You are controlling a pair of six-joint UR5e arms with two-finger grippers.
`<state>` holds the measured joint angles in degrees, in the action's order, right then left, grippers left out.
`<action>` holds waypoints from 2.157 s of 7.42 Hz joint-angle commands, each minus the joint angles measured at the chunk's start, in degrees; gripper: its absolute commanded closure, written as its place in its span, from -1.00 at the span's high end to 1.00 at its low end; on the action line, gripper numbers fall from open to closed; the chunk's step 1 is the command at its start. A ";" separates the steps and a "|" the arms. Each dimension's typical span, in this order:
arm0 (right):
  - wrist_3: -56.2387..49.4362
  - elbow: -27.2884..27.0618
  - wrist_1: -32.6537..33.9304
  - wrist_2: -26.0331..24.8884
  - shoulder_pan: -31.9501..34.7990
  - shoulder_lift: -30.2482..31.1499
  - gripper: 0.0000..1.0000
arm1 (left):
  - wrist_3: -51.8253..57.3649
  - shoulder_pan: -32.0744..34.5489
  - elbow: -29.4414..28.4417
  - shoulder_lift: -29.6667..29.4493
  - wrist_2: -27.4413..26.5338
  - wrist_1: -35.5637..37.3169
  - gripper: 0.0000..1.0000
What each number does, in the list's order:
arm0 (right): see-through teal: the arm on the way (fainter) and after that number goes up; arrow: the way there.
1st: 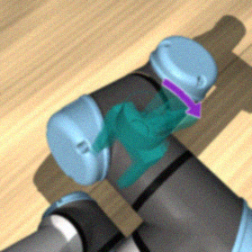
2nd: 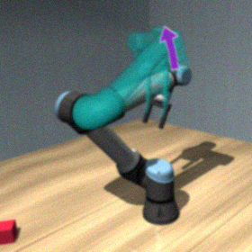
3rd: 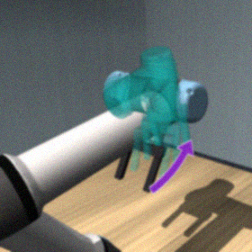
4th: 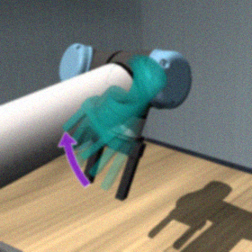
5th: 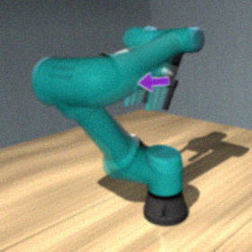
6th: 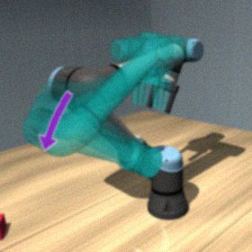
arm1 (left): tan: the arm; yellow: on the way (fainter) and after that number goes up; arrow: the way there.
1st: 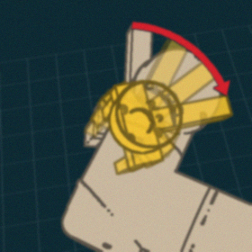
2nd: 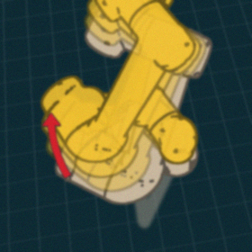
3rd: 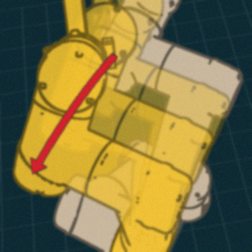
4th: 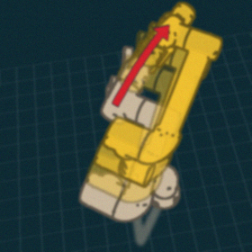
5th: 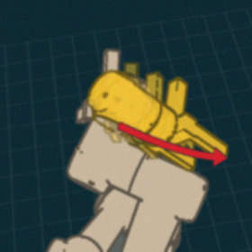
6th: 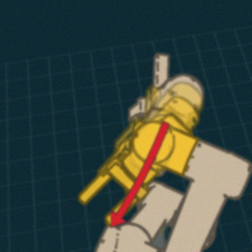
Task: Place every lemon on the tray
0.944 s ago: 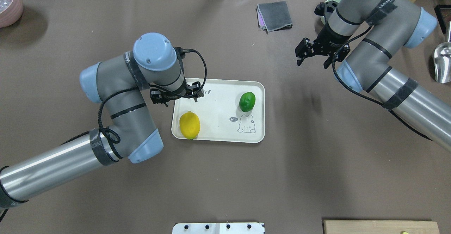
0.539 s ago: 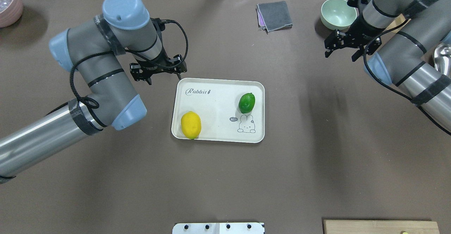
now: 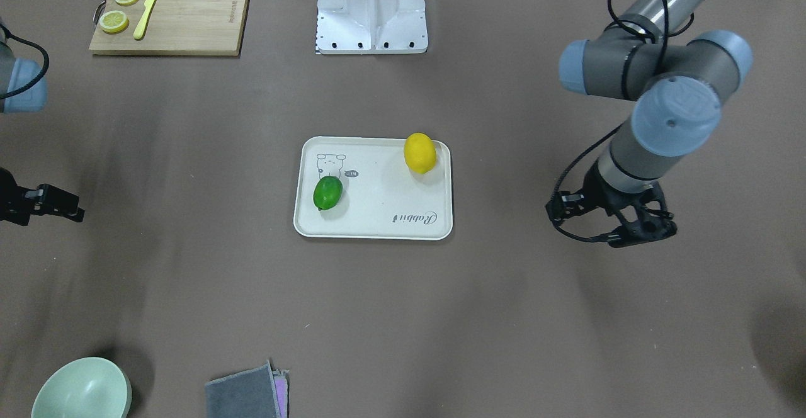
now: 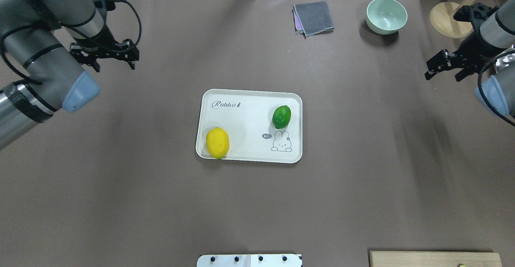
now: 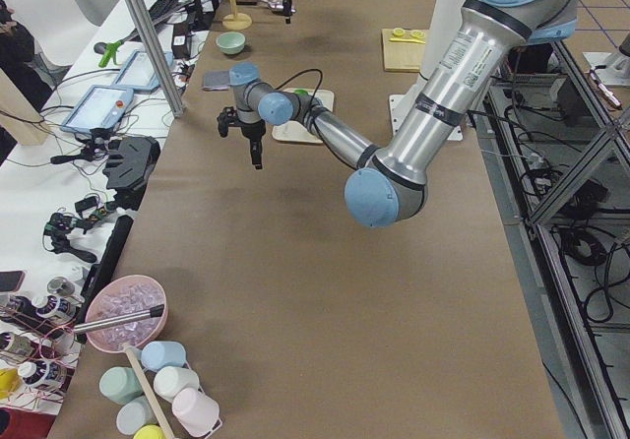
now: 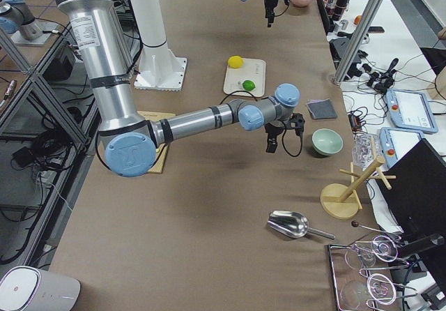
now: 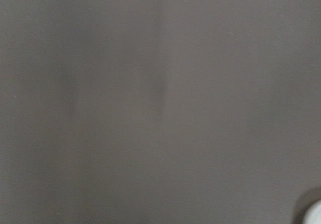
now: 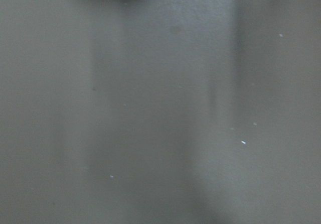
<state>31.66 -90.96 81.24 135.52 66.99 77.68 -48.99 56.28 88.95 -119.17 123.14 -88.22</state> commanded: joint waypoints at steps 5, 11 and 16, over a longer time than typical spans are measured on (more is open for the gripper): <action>-9.24 -1.15 2.60 -4.11 13.42 13.45 1.00 | 12.78 12.98 9.53 24.02 11.33 -5.46 0.95; -14.70 -6.15 11.65 -5.27 17.56 13.20 1.00 | 37.95 26.74 1.42 32.07 12.39 -6.02 0.95; -14.87 -5.55 11.22 -2.55 17.56 13.64 1.00 | 43.10 33.18 0.52 33.12 12.03 -2.49 0.95</action>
<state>16.79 -96.87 92.54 132.62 84.55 91.27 -6.12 88.03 89.51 -86.13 135.25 -91.19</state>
